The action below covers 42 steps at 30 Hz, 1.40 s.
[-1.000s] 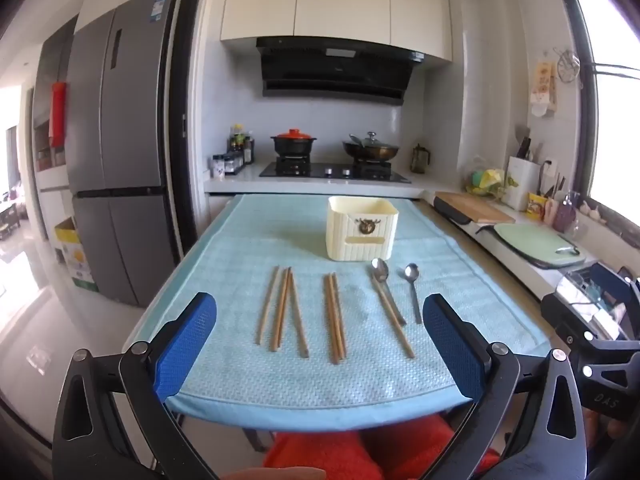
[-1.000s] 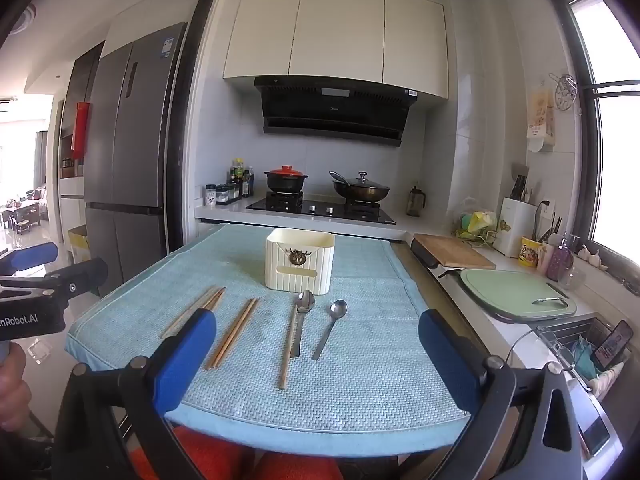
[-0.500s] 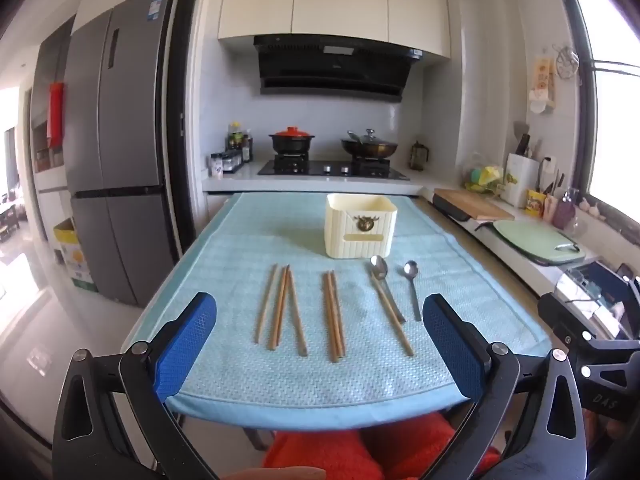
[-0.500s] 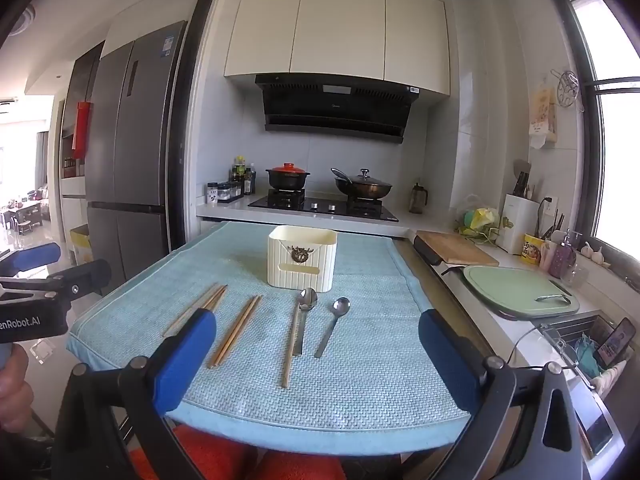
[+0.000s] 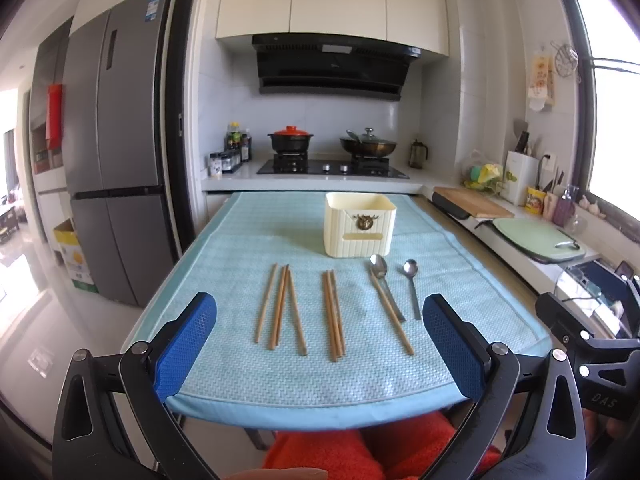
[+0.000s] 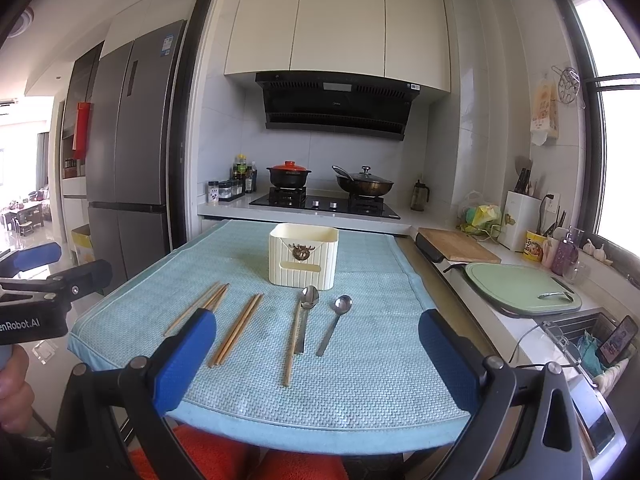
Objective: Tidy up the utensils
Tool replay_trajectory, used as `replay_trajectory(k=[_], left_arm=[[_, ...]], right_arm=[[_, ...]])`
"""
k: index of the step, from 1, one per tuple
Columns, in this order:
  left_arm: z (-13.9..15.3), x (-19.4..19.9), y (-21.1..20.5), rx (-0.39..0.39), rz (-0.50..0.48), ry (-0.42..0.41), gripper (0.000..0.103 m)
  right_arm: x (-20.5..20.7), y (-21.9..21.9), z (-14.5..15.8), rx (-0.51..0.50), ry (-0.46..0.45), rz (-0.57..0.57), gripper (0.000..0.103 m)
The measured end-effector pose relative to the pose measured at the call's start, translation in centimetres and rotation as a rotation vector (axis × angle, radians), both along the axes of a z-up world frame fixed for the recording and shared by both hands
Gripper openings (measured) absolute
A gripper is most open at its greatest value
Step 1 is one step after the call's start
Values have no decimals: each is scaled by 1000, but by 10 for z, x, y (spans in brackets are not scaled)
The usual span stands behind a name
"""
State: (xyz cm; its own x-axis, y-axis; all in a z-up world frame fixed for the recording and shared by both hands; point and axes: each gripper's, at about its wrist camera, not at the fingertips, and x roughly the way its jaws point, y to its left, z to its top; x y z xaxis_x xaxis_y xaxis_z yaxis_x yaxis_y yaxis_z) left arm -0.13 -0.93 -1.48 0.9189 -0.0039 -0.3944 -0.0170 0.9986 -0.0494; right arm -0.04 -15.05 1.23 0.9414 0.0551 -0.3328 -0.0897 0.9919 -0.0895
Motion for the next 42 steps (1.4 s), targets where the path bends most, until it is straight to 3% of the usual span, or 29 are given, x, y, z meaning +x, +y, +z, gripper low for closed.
replay_trajectory(k=[42], left_arm=[[0, 11, 2, 13, -13, 30, 103]], right_arm=[[9, -3, 0, 11, 29, 2, 103]])
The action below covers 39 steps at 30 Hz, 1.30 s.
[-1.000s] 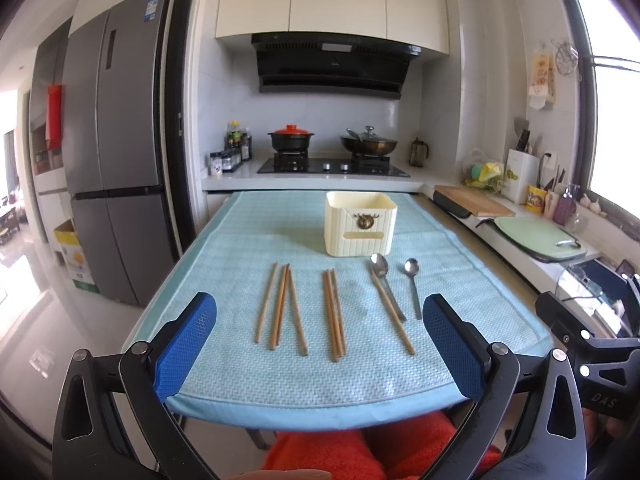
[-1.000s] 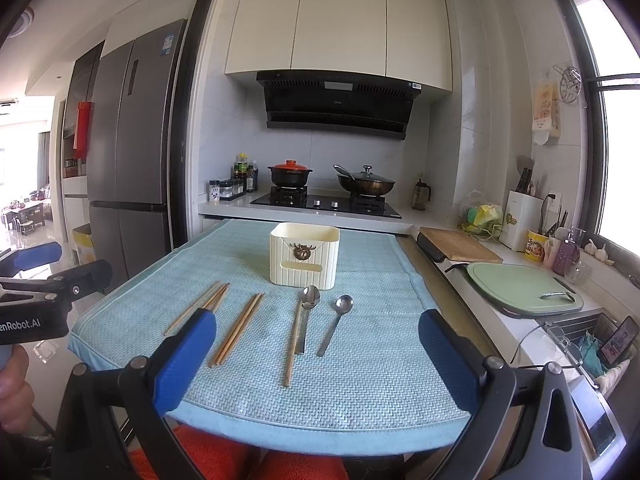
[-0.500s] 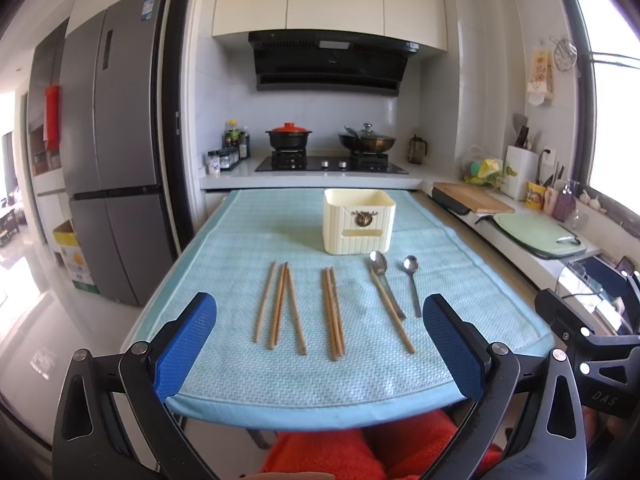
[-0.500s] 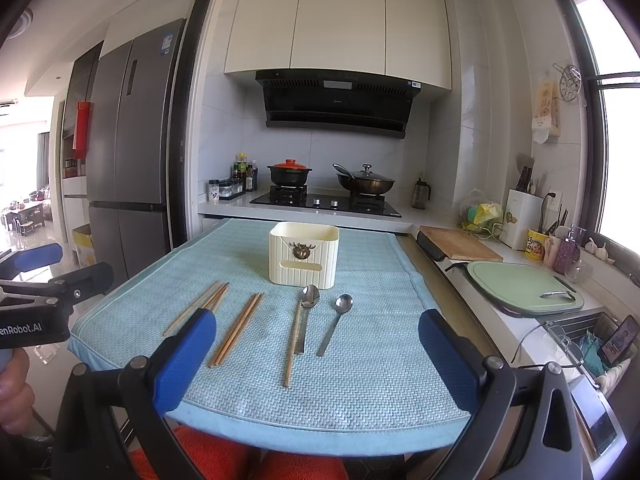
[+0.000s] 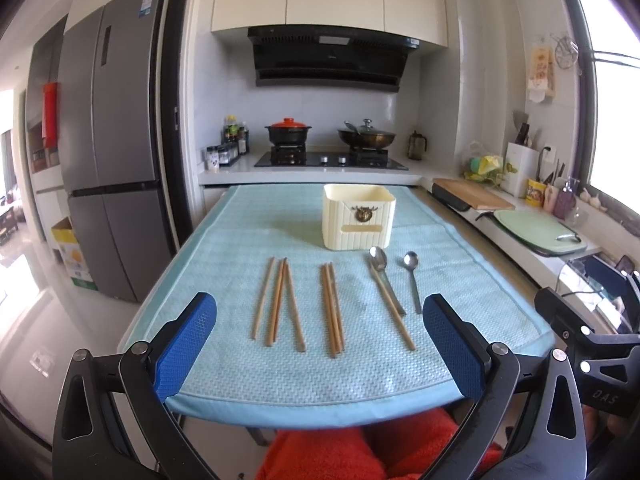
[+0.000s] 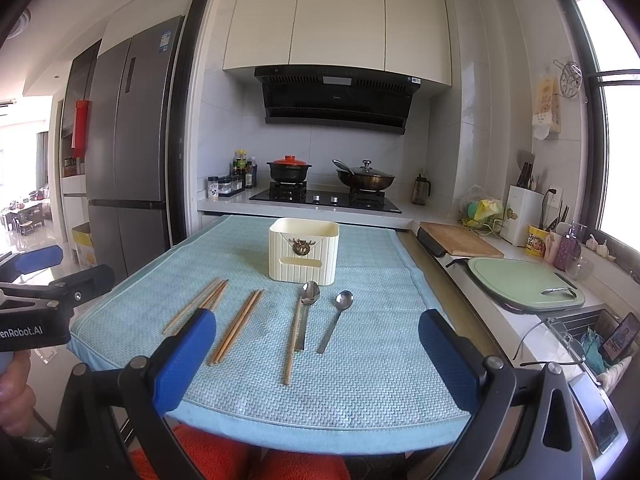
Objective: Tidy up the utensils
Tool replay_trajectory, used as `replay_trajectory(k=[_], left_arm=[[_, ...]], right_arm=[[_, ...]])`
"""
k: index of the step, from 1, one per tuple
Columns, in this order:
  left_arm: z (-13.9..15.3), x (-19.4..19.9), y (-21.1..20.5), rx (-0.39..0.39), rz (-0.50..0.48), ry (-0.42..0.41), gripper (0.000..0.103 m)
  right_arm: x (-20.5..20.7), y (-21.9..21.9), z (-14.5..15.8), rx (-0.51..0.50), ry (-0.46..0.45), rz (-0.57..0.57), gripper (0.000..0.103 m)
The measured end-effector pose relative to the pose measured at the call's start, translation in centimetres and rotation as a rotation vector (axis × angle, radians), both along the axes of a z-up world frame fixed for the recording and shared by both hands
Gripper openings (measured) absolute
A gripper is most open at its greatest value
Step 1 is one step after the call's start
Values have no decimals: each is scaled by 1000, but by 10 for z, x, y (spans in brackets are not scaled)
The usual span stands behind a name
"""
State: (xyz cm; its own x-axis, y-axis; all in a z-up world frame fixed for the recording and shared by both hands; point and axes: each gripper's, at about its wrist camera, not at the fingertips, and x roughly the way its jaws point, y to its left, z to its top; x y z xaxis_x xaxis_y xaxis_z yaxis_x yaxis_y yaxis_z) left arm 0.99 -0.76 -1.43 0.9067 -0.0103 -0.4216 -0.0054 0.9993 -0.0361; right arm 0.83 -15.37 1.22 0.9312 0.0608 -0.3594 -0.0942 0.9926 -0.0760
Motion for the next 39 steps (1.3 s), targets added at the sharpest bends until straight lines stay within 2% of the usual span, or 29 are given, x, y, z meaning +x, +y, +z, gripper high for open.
replay_trajectory(k=[17, 23, 30, 34, 39], left_arm=[[-2, 11, 0, -1, -4, 23, 103], [-8, 19, 5, -36, -35, 49, 103], [-21, 37, 10, -82, -90, 127, 103], [-30, 51, 14, -108, -87, 179, 103], [-37, 61, 16, -118, -69, 200, 103]], right_arm=[[10, 4, -4, -7, 30, 7, 103], [16, 7, -7, -12, 48, 13, 103], [27, 8, -13, -18, 85, 20, 103], [36, 10, -19, -22, 116, 21, 103], [48, 11, -26, -19, 153, 33, 103]])
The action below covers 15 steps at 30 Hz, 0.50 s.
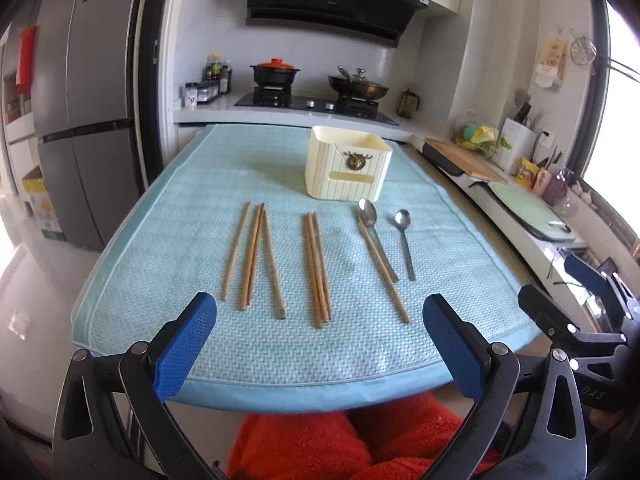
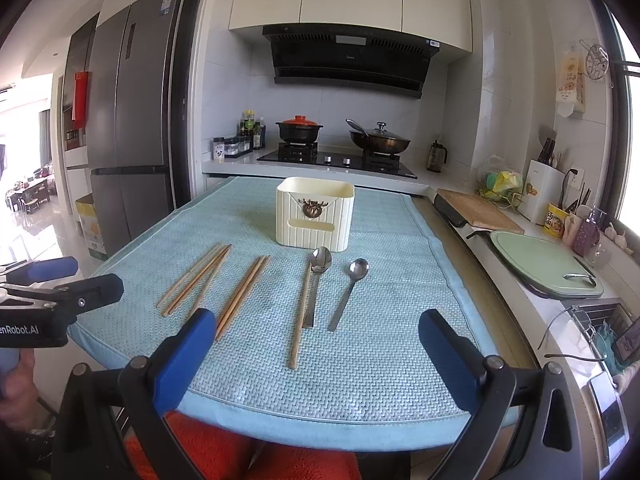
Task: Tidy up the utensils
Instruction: 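Move the left tool toward the chopsticks while the right tool approaches the spoons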
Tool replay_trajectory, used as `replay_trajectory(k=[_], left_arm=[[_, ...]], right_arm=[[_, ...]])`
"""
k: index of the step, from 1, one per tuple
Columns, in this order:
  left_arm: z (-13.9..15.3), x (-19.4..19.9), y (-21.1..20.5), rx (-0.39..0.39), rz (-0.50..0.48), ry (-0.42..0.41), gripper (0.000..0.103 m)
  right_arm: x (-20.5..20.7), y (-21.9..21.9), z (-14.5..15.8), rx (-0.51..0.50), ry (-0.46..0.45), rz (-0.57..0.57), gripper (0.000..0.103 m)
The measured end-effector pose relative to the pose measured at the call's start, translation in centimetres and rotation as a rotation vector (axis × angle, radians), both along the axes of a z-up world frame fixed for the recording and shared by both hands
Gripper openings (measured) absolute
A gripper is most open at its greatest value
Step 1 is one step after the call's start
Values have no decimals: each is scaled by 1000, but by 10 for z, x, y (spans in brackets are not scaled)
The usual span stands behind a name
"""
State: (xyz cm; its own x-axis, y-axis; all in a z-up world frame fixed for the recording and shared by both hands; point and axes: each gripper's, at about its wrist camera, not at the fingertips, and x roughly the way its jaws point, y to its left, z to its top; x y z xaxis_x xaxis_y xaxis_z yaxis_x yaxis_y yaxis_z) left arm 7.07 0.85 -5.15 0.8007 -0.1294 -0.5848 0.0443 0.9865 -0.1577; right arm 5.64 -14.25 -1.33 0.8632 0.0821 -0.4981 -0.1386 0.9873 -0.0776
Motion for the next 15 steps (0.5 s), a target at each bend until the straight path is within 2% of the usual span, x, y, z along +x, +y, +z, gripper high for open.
replay_trajectory(k=[8, 15], left_arm=[[-8, 20, 14, 3, 50, -7, 103], [-31, 58, 43, 13, 137, 57, 103]], right_arm=[[34, -19, -20, 51, 41, -21, 103], [75, -51, -54, 39, 113, -125, 103]])
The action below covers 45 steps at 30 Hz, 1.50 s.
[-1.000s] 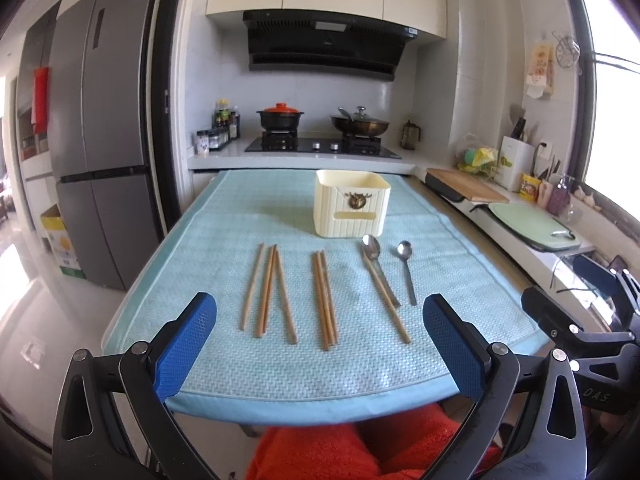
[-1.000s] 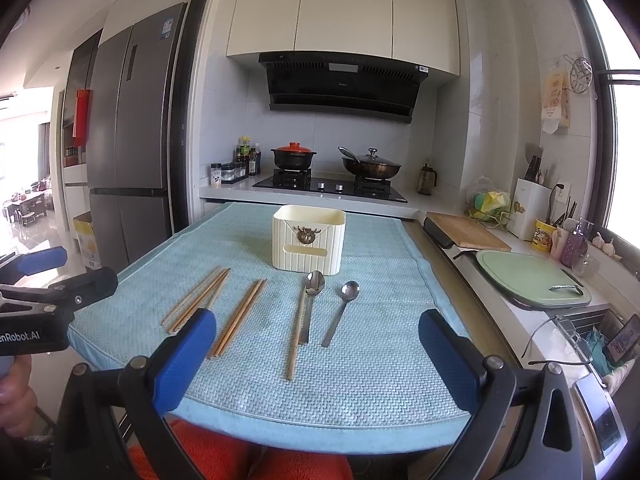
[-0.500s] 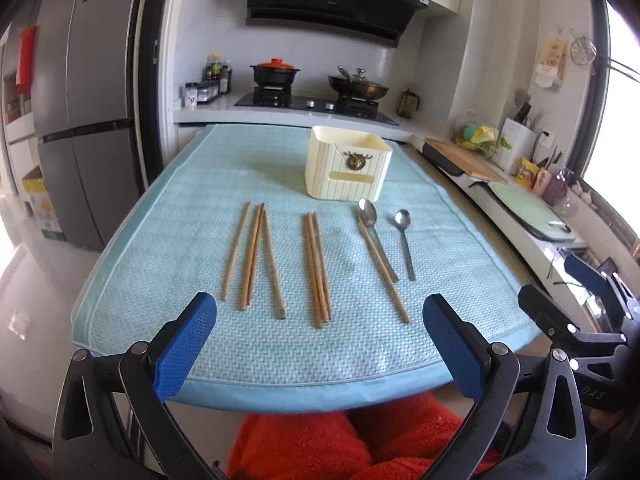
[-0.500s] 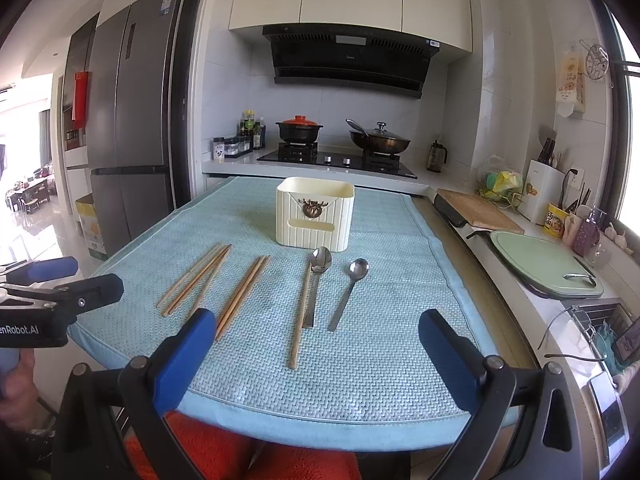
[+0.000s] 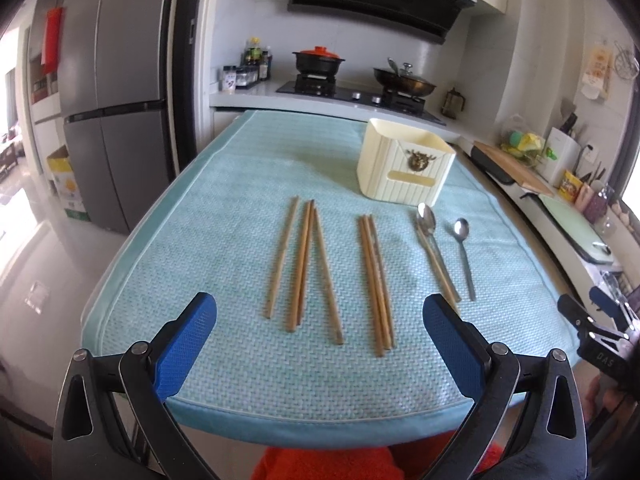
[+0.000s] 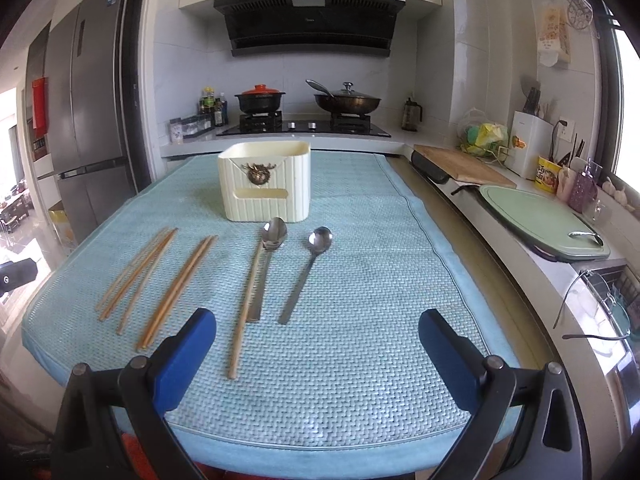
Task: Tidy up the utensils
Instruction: 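Move the left tool toward the chopsticks while the right tool approaches the spoons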
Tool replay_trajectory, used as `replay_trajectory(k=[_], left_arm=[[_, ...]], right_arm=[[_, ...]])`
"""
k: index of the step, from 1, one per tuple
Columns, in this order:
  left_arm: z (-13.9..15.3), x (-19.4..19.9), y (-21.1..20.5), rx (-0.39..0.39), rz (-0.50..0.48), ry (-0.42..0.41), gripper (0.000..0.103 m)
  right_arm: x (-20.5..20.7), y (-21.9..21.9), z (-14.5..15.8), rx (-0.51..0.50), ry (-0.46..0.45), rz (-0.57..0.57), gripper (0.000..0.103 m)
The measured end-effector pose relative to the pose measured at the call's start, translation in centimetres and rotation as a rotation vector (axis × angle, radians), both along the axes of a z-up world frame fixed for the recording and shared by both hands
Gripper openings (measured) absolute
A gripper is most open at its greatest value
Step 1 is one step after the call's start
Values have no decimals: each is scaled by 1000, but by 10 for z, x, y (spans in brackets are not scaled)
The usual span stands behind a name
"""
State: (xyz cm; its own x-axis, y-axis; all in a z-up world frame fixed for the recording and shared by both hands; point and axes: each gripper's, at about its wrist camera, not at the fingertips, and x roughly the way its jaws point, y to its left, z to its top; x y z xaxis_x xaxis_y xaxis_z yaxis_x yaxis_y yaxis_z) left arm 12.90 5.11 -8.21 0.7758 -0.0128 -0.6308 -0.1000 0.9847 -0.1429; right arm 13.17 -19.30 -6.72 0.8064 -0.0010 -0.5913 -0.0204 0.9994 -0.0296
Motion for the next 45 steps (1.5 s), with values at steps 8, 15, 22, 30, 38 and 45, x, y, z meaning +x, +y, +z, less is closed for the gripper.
replay_trajectory(k=[8, 15, 22, 30, 38, 45], left_arm=[[-33, 44, 27, 15, 41, 90, 103], [-55, 80, 44, -49, 11, 140, 103], [-81, 134, 66, -47, 27, 196, 103], [-114, 186, 73, -4, 35, 263, 102], [-123, 212, 70, 100, 29, 289, 103], [-124, 217, 71, 110, 25, 282, 103]], right_arm=[[37, -21, -26, 5, 93, -40, 103], [58, -24, -41, 26, 150, -39, 103], [80, -35, -52, 68, 192, -63, 103], [97, -33, -59, 41, 187, -34, 103], [139, -38, -87, 106, 258, 3, 103], [175, -26, -87, 150, 210, 13, 103]])
